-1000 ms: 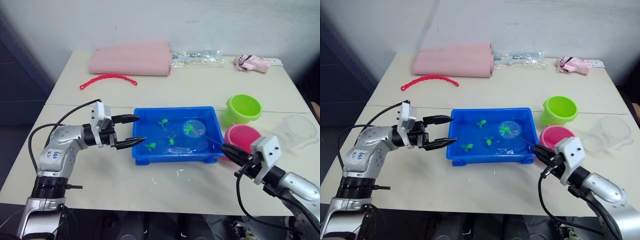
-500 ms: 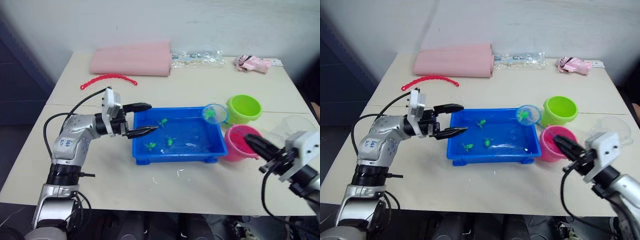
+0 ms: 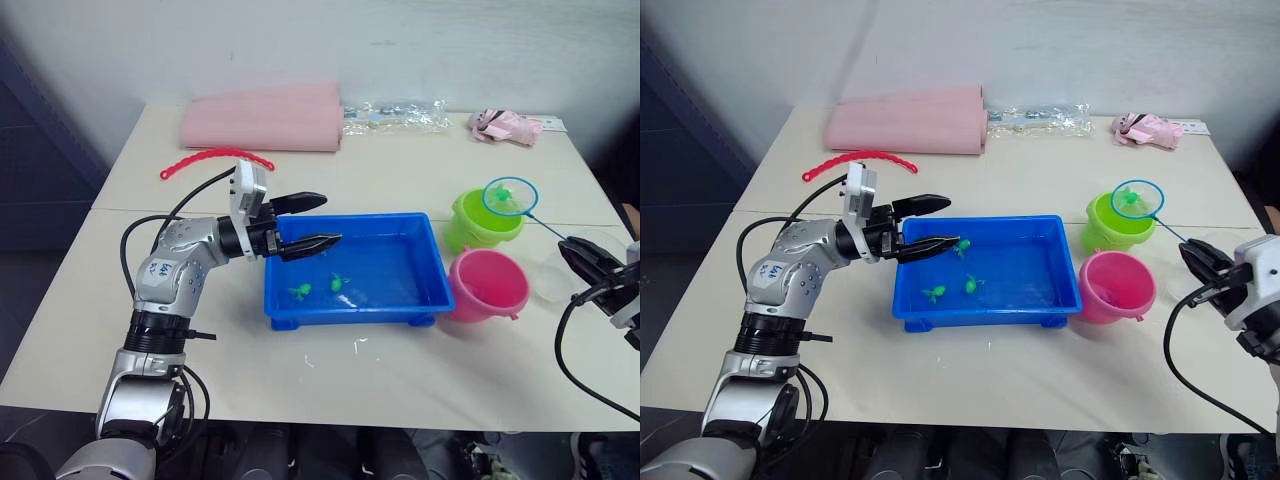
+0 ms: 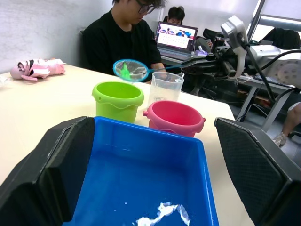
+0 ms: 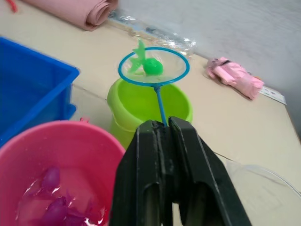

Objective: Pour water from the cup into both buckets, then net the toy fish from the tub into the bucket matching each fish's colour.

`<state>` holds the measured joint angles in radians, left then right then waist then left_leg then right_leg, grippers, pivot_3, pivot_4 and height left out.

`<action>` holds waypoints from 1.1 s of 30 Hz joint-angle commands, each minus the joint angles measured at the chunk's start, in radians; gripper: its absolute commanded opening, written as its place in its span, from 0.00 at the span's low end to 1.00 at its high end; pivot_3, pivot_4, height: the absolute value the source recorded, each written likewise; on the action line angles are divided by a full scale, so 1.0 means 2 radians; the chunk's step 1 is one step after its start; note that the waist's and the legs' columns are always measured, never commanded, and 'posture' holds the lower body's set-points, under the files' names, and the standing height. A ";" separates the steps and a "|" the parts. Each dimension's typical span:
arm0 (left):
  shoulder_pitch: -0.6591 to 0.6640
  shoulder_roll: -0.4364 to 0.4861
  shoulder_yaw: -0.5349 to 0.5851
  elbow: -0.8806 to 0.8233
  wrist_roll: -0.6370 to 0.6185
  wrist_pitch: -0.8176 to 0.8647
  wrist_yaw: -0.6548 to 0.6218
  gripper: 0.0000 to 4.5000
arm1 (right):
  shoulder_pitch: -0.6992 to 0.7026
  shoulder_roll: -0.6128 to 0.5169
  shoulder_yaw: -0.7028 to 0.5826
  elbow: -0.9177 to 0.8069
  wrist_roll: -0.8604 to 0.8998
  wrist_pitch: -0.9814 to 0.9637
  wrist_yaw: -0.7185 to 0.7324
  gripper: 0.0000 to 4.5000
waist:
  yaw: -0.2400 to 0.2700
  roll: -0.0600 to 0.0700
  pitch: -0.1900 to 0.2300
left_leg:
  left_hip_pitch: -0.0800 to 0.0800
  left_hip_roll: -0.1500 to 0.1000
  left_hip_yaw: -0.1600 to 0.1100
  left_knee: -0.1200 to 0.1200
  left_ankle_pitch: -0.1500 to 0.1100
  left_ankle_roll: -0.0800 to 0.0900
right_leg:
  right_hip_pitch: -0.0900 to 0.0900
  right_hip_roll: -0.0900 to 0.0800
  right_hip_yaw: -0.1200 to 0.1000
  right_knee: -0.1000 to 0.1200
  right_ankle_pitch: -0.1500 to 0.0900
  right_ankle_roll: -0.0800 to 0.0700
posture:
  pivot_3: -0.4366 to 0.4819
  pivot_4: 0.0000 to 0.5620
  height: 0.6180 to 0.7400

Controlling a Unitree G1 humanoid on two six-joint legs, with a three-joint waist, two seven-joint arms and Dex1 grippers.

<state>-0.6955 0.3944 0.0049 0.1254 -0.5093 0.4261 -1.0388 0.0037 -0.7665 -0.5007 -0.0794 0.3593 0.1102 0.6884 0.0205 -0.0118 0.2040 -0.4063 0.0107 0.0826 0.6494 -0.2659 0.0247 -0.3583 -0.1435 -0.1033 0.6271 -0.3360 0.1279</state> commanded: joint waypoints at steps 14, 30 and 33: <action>0.004 0.001 -0.001 -0.025 -0.009 0.004 0.001 0.98 | 0.004 -0.048 0.013 0.051 -0.146 -0.145 -0.041 0.00 | 0.001 0.000 0.000 | 0.000 0.000 0.000 0.000 0.000 0.000 | 0.000 0.000 0.000 0.000 0.000 0.000 | 0.48 0.27 1.00; 0.005 -0.015 0.008 -0.023 -0.012 0.009 0.016 0.98 | 0.003 -0.164 0.071 0.132 -0.391 -0.309 -0.180 0.00 | 0.000 0.000 0.000 | 0.000 0.000 0.000 0.000 0.000 0.000 | 0.000 0.000 0.000 -0.001 0.000 0.000 | 0.48 0.27 1.00; 0.009 -0.017 0.006 -0.026 -0.011 0.007 0.020 0.98 | 0.001 -0.178 0.083 0.145 -0.428 -0.330 -0.211 0.00 | 0.000 0.000 0.000 | 0.000 0.000 0.000 0.000 0.000 -0.001 | 0.000 0.000 0.000 -0.001 0.000 0.000 | 0.48 0.27 1.00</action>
<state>-0.6836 0.3640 0.0019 0.1182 -0.5158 0.4552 -1.0029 0.0136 -1.0948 -0.3228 0.2029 -0.4584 -0.5235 0.3143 0.0211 -0.0112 0.2041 -0.4062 0.0108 0.0827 0.6496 -0.2652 0.0236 -0.3582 -0.1437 -0.1028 0.6258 -0.3360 0.1279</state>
